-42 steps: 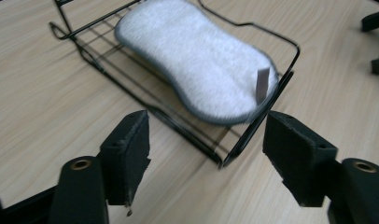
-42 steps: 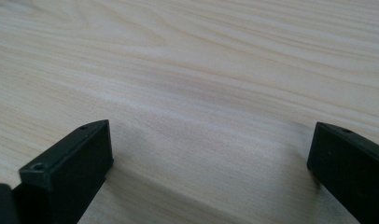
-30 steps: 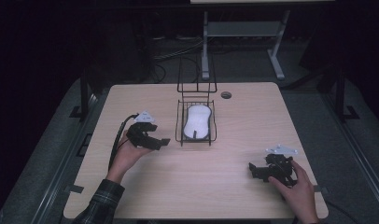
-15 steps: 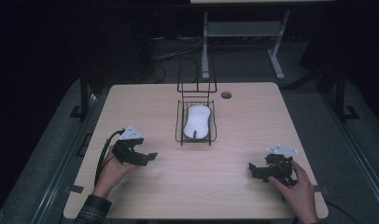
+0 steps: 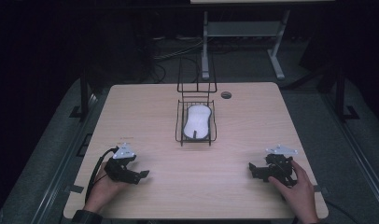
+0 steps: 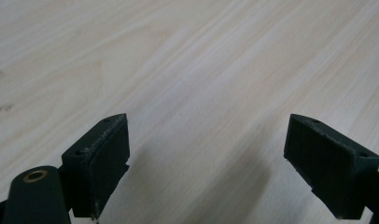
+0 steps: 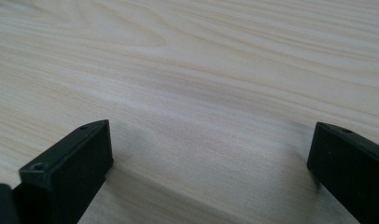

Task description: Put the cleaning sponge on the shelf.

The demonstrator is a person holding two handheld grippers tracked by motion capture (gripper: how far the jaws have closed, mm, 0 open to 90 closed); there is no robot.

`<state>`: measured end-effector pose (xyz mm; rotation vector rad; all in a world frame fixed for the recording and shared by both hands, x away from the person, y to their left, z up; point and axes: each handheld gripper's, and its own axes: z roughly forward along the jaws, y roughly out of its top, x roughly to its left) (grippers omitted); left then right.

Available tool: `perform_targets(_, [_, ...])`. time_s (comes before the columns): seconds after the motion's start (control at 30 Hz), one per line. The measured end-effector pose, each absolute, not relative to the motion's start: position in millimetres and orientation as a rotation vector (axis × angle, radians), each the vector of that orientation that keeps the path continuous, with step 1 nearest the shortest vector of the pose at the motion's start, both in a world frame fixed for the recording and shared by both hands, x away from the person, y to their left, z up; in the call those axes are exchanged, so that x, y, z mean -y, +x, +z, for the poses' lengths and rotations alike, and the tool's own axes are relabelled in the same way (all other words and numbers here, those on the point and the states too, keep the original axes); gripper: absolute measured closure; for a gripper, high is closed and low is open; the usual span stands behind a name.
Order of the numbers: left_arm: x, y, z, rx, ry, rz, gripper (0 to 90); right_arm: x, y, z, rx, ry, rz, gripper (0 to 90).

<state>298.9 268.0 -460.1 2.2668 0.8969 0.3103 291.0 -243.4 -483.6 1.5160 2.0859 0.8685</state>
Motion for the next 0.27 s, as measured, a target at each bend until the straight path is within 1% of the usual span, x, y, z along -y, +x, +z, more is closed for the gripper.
perform_targets(0.27, [-268.0, 297.3, -464.5, -0.903, 2.263, 0.319, 13.6, 243.3, 291.1, -483.6, -2.085, 1.517, 0.870, 0.0])
